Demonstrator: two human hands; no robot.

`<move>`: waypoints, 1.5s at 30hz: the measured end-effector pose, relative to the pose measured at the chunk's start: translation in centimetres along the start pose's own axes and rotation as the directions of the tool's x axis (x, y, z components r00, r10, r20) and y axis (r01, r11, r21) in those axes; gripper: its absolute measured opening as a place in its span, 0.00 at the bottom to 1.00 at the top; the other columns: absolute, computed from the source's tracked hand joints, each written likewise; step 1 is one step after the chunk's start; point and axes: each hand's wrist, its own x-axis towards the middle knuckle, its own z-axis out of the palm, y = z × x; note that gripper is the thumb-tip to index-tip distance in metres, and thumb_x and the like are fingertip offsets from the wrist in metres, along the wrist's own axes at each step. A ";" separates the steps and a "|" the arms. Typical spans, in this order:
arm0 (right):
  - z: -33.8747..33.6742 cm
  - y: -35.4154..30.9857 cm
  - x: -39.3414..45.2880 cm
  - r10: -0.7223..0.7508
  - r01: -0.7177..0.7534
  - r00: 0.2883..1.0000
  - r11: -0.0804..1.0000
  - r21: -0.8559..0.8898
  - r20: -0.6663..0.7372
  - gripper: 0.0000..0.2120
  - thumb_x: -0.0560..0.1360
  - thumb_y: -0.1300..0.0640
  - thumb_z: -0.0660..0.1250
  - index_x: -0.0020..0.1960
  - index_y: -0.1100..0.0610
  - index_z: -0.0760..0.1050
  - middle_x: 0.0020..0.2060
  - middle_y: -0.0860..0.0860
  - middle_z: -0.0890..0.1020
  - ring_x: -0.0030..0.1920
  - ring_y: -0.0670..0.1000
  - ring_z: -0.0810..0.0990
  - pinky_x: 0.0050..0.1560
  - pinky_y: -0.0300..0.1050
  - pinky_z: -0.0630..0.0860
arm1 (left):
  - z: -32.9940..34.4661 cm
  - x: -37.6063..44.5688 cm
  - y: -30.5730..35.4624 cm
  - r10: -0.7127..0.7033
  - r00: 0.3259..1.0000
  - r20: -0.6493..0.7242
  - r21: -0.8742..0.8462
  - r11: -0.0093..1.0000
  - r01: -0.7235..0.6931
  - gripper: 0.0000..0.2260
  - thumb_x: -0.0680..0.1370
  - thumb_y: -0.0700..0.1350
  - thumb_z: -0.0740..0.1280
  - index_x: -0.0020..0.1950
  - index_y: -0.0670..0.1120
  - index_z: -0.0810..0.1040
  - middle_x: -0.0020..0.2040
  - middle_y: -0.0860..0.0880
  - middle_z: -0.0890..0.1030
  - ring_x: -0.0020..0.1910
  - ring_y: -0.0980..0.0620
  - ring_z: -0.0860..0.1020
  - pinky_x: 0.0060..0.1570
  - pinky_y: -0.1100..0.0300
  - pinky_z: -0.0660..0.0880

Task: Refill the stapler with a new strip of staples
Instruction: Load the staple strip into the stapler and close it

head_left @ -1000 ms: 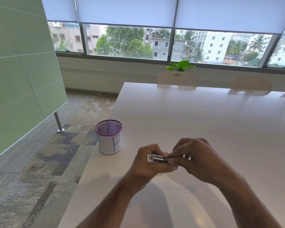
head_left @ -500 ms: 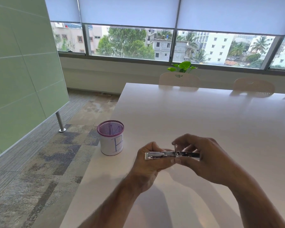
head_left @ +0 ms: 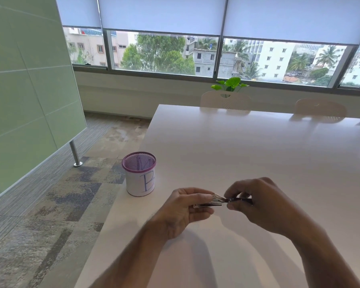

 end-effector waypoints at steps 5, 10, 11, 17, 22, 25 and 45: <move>0.2 0.1 0.0 0.008 -0.008 1.000 1.000 0.026 0.002 0.05 0.70 0.51 0.75 0.43 0.42 0.81 0.32 0.47 0.84 0.33 0.46 0.79 0.39 0.50 0.79 | 0.0 0.1 0.0 -0.016 1.000 -0.008 -0.007 1.000 0.016 0.08 0.68 0.40 0.75 0.46 0.40 0.87 0.40 0.41 0.85 0.34 0.49 0.84 0.35 0.62 0.81; 0.4 0.3 0.0 -0.002 0.002 1.000 1.000 0.021 0.005 0.06 0.70 0.51 0.74 0.44 0.42 0.80 0.34 0.44 0.84 0.36 0.45 0.81 0.40 0.49 0.80 | -0.1 0.1 0.1 -0.019 1.000 -0.013 -0.033 0.999 0.018 0.07 0.68 0.40 0.74 0.45 0.40 0.87 0.41 0.40 0.85 0.34 0.48 0.84 0.35 0.61 0.81; 0.5 0.3 0.0 -0.011 0.010 1.000 1.000 0.025 0.004 0.06 0.70 0.51 0.74 0.44 0.42 0.80 0.34 0.44 0.84 0.36 0.45 0.81 0.40 0.49 0.80 | -0.1 0.1 0.1 -0.020 1.000 -0.012 -0.039 0.999 0.020 0.07 0.68 0.41 0.74 0.44 0.40 0.87 0.41 0.40 0.85 0.34 0.48 0.84 0.35 0.61 0.82; 0.6 0.1 0.0 -0.118 0.118 0.993 0.992 0.032 0.008 0.07 0.73 0.53 0.72 0.48 0.41 0.82 0.37 0.40 0.83 0.37 0.44 0.80 0.41 0.48 0.78 | 0.0 0.5 0.0 -0.056 0.996 -0.071 -0.111 0.993 0.047 0.15 0.68 0.49 0.73 0.45 0.38 0.86 0.40 0.40 0.85 0.31 0.49 0.84 0.32 0.60 0.81; 1.0 0.2 0.0 -0.134 0.133 0.991 0.990 0.041 0.019 0.09 0.74 0.55 0.71 0.50 0.43 0.84 0.41 0.39 0.83 0.39 0.42 0.79 0.42 0.47 0.77 | -0.3 0.7 -0.1 -0.065 0.994 -0.090 -0.183 0.982 0.047 0.14 0.70 0.47 0.70 0.44 0.37 0.86 0.41 0.38 0.85 0.33 0.47 0.84 0.32 0.60 0.81; 1.0 0.3 0.1 -0.121 0.120 0.993 0.990 0.067 -0.002 0.08 0.73 0.55 0.71 0.49 0.43 0.83 0.40 0.40 0.83 0.39 0.43 0.80 0.42 0.47 0.77 | -0.4 0.6 0.0 -0.003 0.998 -0.064 -0.181 0.983 -0.009 0.08 0.70 0.39 0.71 0.45 0.38 0.86 0.42 0.37 0.86 0.35 0.47 0.85 0.34 0.60 0.82; -0.3 2.6 -0.2 0.155 -0.144 0.988 0.959 0.245 -0.027 0.17 0.57 0.57 0.82 0.42 0.44 0.82 0.33 0.42 0.86 0.33 0.44 0.84 0.36 0.34 0.77 | -0.6 0.6 -0.6 0.202 0.971 -0.127 0.268 0.950 -0.162 0.06 0.72 0.30 0.73 0.45 0.40 0.84 0.36 0.41 0.86 0.32 0.48 0.85 0.34 0.58 0.82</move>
